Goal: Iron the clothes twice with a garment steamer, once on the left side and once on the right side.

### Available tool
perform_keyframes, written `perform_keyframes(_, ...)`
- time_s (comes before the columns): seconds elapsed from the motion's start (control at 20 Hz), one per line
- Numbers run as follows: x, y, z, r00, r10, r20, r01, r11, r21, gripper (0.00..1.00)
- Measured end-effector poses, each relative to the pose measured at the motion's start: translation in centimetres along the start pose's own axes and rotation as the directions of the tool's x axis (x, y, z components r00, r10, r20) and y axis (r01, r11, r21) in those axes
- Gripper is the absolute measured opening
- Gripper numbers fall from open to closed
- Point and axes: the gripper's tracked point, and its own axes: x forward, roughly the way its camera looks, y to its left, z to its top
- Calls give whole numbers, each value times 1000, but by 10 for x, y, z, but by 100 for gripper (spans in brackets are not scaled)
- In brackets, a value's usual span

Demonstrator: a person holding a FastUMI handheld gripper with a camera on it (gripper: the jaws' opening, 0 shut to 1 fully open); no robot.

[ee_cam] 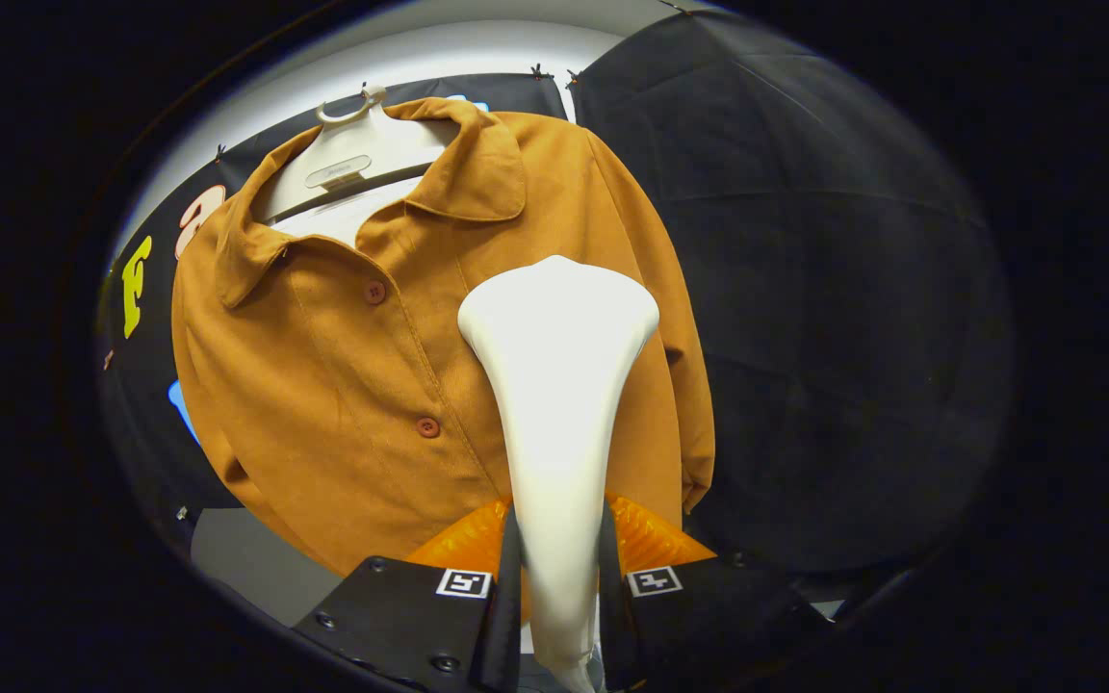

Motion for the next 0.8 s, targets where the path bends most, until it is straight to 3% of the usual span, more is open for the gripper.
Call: perform_keyframes(0.8, 28, -50, -136, 951, -109, -289, 112, 994, -6, 37)
